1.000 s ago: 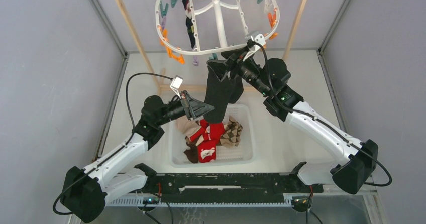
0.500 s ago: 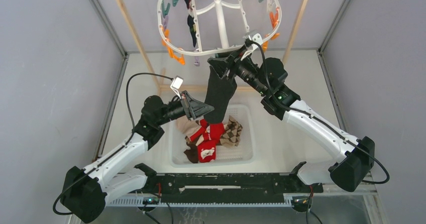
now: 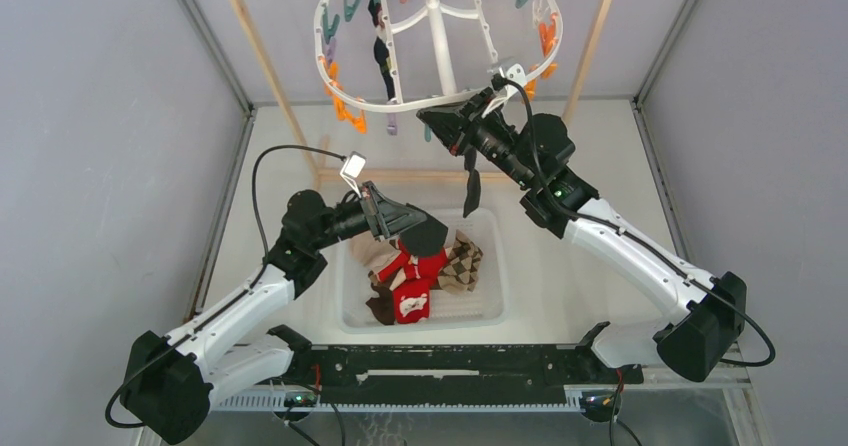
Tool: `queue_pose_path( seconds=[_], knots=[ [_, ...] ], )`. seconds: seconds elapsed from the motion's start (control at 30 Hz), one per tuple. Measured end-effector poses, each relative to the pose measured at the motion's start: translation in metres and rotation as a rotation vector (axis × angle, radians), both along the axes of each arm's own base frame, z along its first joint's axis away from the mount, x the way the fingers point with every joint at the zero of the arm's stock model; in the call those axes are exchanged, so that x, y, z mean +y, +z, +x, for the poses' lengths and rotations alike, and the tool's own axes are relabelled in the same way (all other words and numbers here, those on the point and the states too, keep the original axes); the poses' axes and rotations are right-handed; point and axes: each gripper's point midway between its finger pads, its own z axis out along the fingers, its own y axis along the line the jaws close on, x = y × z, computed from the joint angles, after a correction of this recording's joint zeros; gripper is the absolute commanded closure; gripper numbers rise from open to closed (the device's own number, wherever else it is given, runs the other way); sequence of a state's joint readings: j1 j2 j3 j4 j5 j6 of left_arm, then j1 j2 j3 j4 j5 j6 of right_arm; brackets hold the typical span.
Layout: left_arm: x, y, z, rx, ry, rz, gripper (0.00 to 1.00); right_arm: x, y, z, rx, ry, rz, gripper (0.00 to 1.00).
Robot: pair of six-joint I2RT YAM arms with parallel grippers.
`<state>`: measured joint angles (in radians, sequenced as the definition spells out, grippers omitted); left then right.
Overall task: Remove the socks clipped to the hanger
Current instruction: Remove the sock from the hanger, then place the sock in the bin.
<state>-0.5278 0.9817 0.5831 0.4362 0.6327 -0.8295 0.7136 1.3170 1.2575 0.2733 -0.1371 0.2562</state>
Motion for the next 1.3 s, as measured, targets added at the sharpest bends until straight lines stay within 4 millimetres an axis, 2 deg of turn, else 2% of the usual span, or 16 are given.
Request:
queue_pose_path(
  seconds=[0.2,0.3,0.37,0.4,0.57,0.67,0.8,1.0,1.07,1.13,1.3],
  knots=[
    [0.000,-0.002,0.000,0.011,0.000,0.006,0.98,0.000,0.000,0.000,0.000,0.001,0.000,0.94],
    [0.001,-0.004,-0.002,0.021,0.000,0.012,0.98,0.000,0.000,0.000,0.000,0.003,0.000,0.81],
    [0.002,-0.004,-0.004,0.024,0.000,0.016,0.98,0.000,0.000,-0.001,0.001,0.004,0.001,0.64],
    [0.004,-0.003,-0.006,0.024,0.001,0.018,0.98,0.000,0.000,-0.001,0.001,0.005,0.001,0.61],
    [0.008,0.001,-0.012,0.009,0.006,0.022,0.97,0.002,0.000,-0.002,0.005,0.016,0.001,0.56],
    [0.011,0.001,-0.013,0.003,0.018,0.021,0.96,0.002,0.000,-0.003,0.005,0.022,0.001,0.46],
    [0.015,-0.012,-0.016,0.032,0.032,0.044,0.95,0.003,-0.002,-0.003,0.011,0.024,-0.002,0.36],
    [0.020,-0.032,-0.016,0.079,0.062,0.083,0.95,0.002,-0.007,-0.004,0.021,0.023,-0.010,0.32],
    [0.022,-0.036,-0.016,0.085,0.072,0.091,0.95,0.001,-0.009,-0.005,0.023,0.023,-0.012,0.21],
    [0.025,-0.039,-0.016,0.092,0.083,0.100,0.94,-0.001,-0.010,-0.008,0.027,0.024,-0.011,0.14],
    [0.031,-0.049,-0.018,0.111,0.113,0.122,0.92,-0.008,-0.009,-0.016,0.023,0.024,-0.007,0.11]
  ],
)
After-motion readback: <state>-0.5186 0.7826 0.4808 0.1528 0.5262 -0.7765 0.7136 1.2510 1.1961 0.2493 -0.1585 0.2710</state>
